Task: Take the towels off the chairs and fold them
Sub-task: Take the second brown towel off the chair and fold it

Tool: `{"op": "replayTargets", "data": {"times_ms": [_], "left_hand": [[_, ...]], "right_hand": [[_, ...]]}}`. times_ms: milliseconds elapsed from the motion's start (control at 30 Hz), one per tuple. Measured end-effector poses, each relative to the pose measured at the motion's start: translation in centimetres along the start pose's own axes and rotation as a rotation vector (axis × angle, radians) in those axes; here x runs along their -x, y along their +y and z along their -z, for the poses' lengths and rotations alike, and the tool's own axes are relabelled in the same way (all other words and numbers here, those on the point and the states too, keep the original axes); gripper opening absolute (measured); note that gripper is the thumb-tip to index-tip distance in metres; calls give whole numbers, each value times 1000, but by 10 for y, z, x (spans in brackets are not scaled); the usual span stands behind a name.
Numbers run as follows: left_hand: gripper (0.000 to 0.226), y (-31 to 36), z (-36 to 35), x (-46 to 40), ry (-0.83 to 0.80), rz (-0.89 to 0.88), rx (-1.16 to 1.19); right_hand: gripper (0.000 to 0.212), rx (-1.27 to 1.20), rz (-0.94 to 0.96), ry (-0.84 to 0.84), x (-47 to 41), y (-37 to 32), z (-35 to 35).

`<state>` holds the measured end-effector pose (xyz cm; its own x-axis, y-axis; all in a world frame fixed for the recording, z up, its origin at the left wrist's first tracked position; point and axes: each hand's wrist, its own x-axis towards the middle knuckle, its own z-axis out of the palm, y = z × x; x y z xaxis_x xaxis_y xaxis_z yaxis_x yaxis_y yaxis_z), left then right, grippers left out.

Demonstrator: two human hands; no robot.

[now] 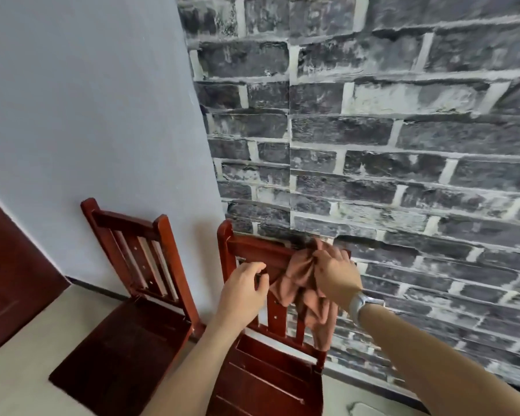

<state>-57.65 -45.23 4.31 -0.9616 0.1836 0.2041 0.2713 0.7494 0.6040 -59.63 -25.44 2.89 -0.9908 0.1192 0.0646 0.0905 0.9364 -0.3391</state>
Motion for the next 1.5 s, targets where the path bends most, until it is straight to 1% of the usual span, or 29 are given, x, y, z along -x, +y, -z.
{"op": "replayTargets", "data": {"times_ms": [67,133,167,200,233,300,333,400,467,500,600,667,700,733,767,867,933,1000,1100,1133,1200,1267,1367,1433,1500], "left_hand": [[33,-22,1,-17,-19,-5,-22],[33,-42,1,-36,-48,-65,-69],[35,-51,0,-46,-75,-111,-94],[37,-60,-1,-56,-111,-158,-115],[38,-67,-2,-64,-157,-198,-133],[42,-80,-5,-80,-246,-264,-165],[43,-85,-7,-88,-282,-291,-175],[45,-91,-10,-101,-330,-327,-155],[48,-93,-11,-110,-371,-356,-95],[50,-91,-12,-112,-401,-374,-49],[62,-77,-13,-108,-530,-446,105],[71,-63,-15,-99,-611,-520,157],[72,-55,-18,-95,-630,-570,169],[68,-46,-22,-90,-632,-614,196],[58,-35,-25,-85,-633,-639,248],[20,2,-32,-71,-633,-587,435],[11,25,-33,-67,-623,-568,496],[9,46,-29,-70,-614,-573,501],[8,73,-18,-80,-624,-663,484],[7,83,-13,-83,-628,-691,481],[6,100,-4,-87,-637,-697,503],[8,116,5,-90,-628,-665,581],[9,134,18,-92,-559,-690,611],[11,140,24,-95,-515,-730,571],[12,142,31,-100,-433,-766,485]], "right_hand": [[50,121,3,-31,-19,-6,-12],[64,268,-11,-115,-33,-8,-23],[67,339,-21,-140,-38,-9,-29],[65,397,-32,-145,-40,-10,-34],[58,433,-46,-126,-42,-12,-37],[44,454,-83,-49,-46,-17,-41],[40,445,-102,-20,-48,-21,-41],[38,363,-149,22,-50,-28,-36],[43,180,-248,51,-45,-34,-29],[42,81,-300,62,-38,-35,-26],[27,-170,-398,94,-6,-30,-16],[21,-300,-466,87,18,-27,-2],[17,-345,-487,75,29,-27,6],[13,-375,-492,70,40,-26,15],[13,-392,-489,75,50,-25,25],[30,-394,-514,124,76,-23,57],[31,-360,-549,171,93,-18,76],[29,-330,-572,252,109,-9,92],[9,-261,-582,353,125,-3,116],[8,-230,-570,382,127,-3,124],[8,-174,-520,439,128,-4,140],[5,-144,-473,492,127,-5,155],[15,-166,-387,587,130,-6,174],[17,-141,-322,567,133,-9,180],[17,-92,-312,465,134,-9,185]]}}
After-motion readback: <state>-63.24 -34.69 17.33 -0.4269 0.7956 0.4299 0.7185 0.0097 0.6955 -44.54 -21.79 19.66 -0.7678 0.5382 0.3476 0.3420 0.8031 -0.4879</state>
